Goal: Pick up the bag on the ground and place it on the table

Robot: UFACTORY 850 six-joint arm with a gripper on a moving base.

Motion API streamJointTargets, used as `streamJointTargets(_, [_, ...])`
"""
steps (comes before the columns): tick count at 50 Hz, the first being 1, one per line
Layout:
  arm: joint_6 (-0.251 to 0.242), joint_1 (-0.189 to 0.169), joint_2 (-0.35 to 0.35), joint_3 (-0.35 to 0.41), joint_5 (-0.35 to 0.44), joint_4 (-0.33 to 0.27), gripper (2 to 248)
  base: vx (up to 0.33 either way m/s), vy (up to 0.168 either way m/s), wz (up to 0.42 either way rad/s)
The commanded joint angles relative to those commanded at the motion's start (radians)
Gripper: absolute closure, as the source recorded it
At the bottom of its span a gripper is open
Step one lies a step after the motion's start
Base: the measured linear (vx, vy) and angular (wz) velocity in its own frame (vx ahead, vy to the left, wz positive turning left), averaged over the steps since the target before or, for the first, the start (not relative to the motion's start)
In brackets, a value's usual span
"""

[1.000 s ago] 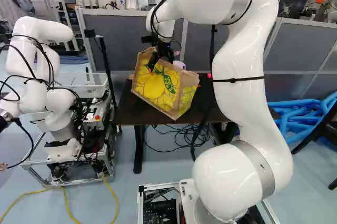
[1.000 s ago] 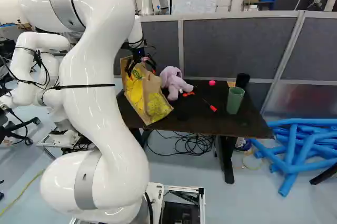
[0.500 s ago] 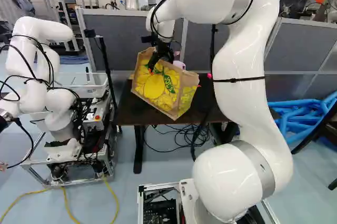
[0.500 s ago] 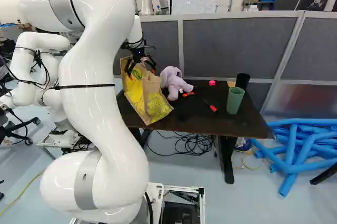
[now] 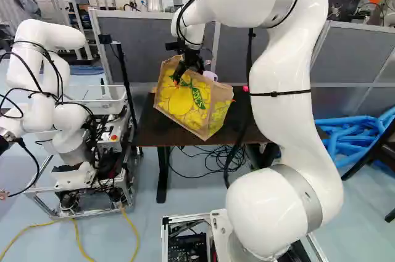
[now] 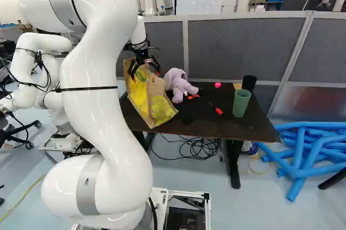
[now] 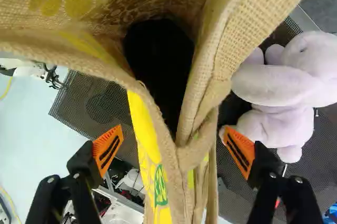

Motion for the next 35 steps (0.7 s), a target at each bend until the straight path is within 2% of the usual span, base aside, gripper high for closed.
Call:
streamJointTargets(22, [0.000,0.001,0.005,0.006,0.000,0.000,3,0.000,0.000,0.000])
streamJointTargets(35, [0.000,0.001,0.033,0.012,0.000,0.000,3,0.000,0.000,0.000])
